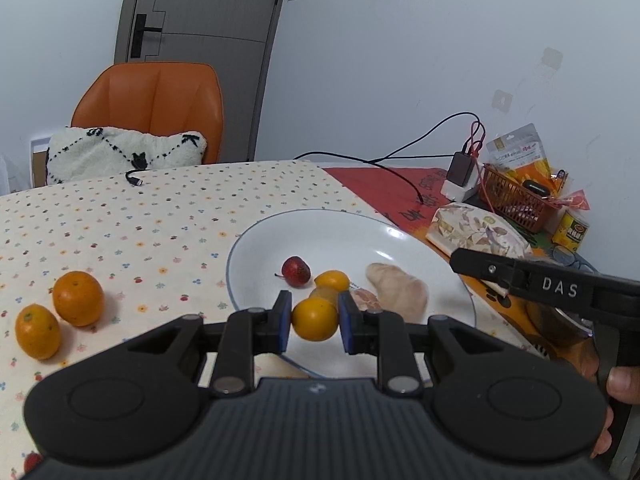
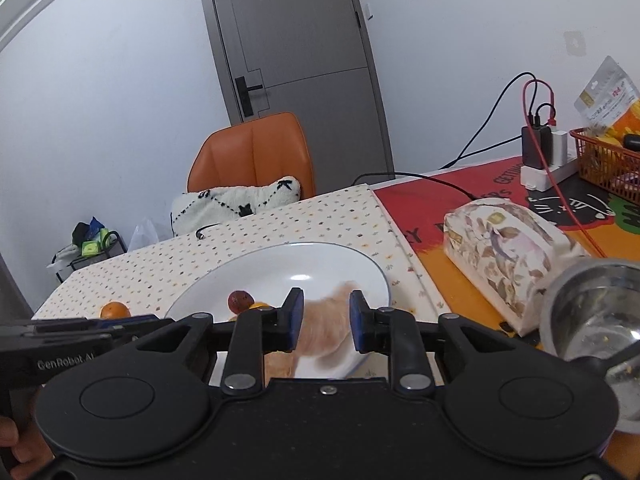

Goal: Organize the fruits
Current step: 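Carry both fruits into the white plate and open both tools there, then withdraw both open tools from the plate toward the remaining fruits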

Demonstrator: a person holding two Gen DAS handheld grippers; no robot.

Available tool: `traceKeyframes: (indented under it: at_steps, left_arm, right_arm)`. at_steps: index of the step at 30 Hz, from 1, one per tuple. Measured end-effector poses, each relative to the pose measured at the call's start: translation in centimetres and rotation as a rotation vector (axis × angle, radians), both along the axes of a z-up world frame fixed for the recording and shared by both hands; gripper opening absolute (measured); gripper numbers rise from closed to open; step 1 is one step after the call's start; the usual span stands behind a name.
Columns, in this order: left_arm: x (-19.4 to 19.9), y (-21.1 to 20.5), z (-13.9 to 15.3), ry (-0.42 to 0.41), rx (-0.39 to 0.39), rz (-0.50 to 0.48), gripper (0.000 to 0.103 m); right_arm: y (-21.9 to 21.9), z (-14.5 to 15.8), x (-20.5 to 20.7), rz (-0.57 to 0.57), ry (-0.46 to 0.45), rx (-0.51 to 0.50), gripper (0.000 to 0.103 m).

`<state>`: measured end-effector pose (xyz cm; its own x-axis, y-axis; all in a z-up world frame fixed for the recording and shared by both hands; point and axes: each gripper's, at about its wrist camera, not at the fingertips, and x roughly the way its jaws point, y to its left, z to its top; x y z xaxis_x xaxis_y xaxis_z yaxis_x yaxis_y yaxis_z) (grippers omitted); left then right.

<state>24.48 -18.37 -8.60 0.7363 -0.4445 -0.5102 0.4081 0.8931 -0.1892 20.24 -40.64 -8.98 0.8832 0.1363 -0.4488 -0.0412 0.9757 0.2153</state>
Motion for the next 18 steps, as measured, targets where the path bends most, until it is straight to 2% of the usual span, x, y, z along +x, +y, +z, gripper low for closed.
traceKeyframes:
  at_steps: [3,5,8,12,18]
  left_arm:
    - [0.3,-0.3,-0.1,0.001,0.015,-0.002,0.023]
    - [0.4,-0.4,0.0,-0.01,0.017,-0.004,0.027]
    - [0.4,-0.5,0.0,-0.013,0.035,0.008,0.029]
    - [0.3,0.1,0.1,-0.002,0.024,0.024,0.03]
    - [-0.4,1.1,0.4,0.003,0.032,0.043,0.049]
  right_arm:
    - [0.1,0.1,0.5,0.0,-0.006,-0.011,0.024]
    - [-0.1,0.2,0.4,0.002,-0.011,0.011,0.024]
    - [-0.2,0.2,0.1,-0.006,-0.016,0.016,0.029]
    - [-0.1,0.0,-0.6,-0.001,-0.008,0.04,0.029]
    - [0.6,-0.6,-1.2,0.01,0.012,0.068,0.03]
